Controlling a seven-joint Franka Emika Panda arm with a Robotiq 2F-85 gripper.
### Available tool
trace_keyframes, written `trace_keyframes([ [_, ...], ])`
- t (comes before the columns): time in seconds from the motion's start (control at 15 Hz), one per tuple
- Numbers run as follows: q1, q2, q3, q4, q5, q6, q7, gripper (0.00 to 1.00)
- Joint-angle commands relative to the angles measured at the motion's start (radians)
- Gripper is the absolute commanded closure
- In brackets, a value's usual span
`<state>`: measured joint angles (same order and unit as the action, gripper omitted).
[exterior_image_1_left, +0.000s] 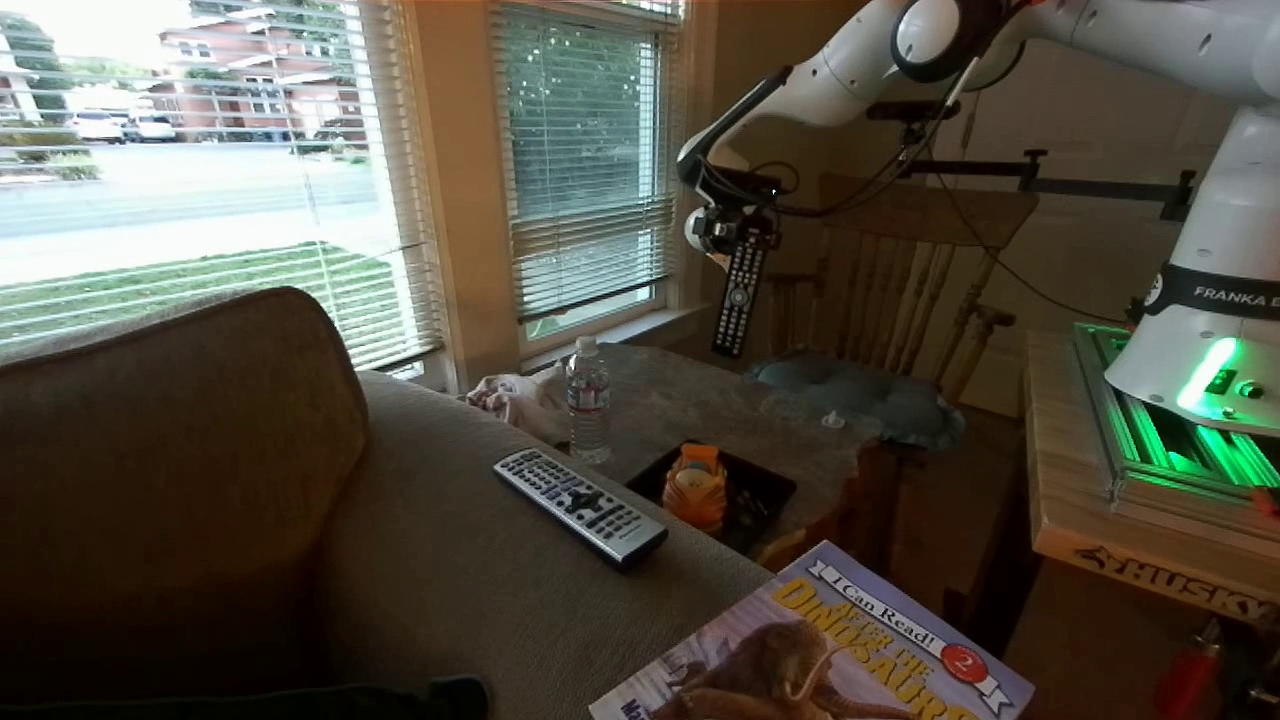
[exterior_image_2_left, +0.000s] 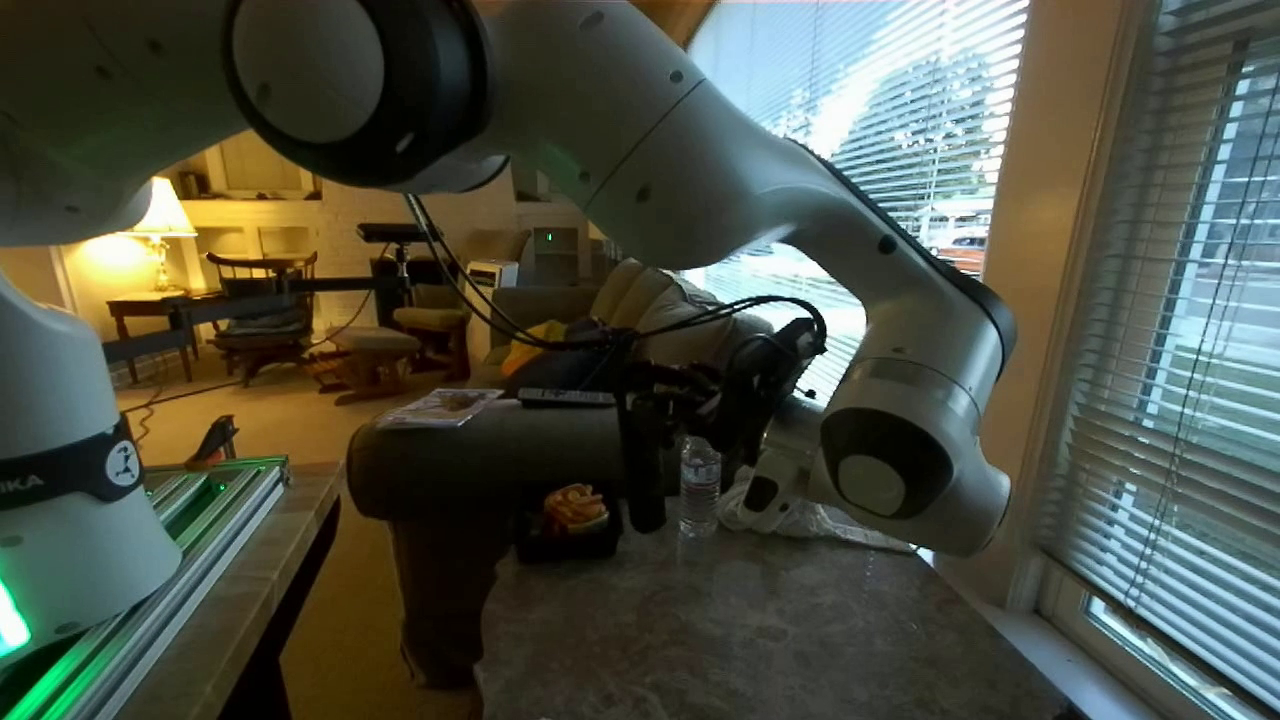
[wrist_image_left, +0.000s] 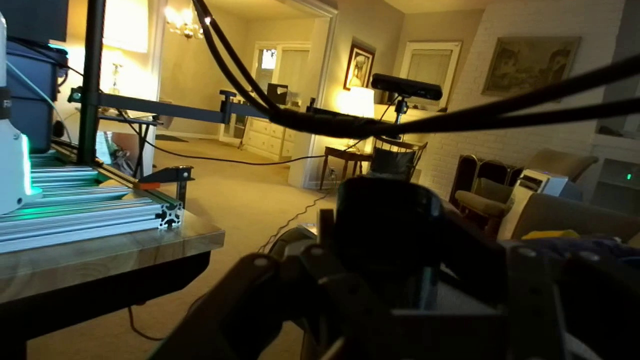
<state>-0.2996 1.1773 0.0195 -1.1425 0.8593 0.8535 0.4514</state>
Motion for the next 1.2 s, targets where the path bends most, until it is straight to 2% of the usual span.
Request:
trace_keyframes([
  [0.0,0.022,0.009,-0.067,0.013,0.017,0.018,-0.058,0.71],
  [0.27,0.018,0.015,-0.085,0.014,0.013,0.071,-0.175,0.71],
  [0.67,-0.005,0.054,-0.044,0.025,0.03,0.188,-0.416,0.71],
  [1.13,-0.066,0.118,0.026,0.032,0.143,0.171,-0.61,0.71],
])
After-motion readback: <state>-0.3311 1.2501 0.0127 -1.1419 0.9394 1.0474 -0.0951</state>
